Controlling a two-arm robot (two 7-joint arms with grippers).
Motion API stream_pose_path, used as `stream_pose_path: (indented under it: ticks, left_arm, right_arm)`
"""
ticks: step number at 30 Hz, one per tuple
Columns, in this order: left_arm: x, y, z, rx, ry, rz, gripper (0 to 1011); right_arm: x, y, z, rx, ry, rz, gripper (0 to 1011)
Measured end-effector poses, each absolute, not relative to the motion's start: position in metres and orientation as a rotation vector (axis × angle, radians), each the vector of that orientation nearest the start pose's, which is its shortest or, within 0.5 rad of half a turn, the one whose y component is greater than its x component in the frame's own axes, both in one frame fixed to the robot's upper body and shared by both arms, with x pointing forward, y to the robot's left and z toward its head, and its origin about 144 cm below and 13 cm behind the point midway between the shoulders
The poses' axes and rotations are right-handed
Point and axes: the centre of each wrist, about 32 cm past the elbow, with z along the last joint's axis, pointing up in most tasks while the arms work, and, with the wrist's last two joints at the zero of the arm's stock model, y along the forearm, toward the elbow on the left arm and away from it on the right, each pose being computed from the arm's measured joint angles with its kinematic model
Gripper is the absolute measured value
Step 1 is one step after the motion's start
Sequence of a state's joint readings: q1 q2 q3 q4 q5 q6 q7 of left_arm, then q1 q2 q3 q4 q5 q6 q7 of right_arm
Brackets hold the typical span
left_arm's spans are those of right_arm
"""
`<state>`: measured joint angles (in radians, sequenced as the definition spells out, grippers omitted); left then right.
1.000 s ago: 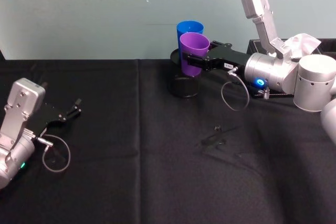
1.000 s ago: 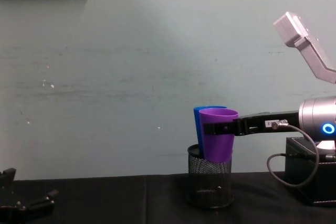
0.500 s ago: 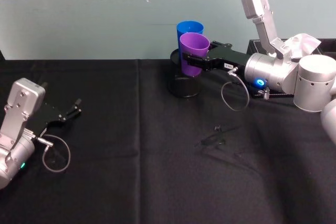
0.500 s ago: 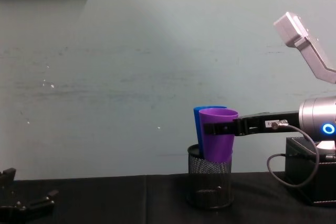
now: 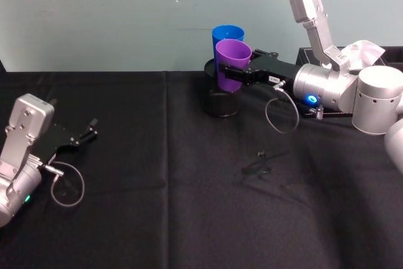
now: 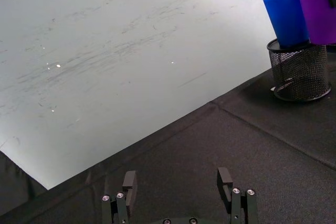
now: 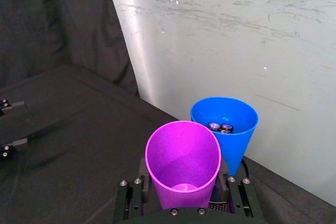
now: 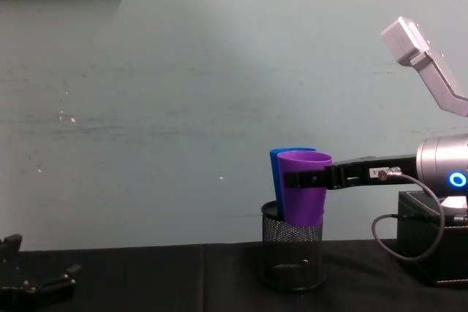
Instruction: Pick up one cup with a gripper and tap it against the other cup.
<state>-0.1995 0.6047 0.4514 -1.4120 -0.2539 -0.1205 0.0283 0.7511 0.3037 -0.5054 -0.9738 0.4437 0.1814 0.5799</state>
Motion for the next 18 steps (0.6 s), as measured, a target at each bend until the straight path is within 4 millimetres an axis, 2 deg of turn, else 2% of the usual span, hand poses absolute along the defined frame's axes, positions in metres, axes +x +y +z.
stream_pose_path:
  ticks: [18]
  left_arm:
    - [0.4886, 0.3097, 1.1398, 0.304, -0.285, 1.248, 1000]
  right_arm:
    - [0.6393, -0.2462, 1.2389, -0.186, 0.080, -0.783, 726]
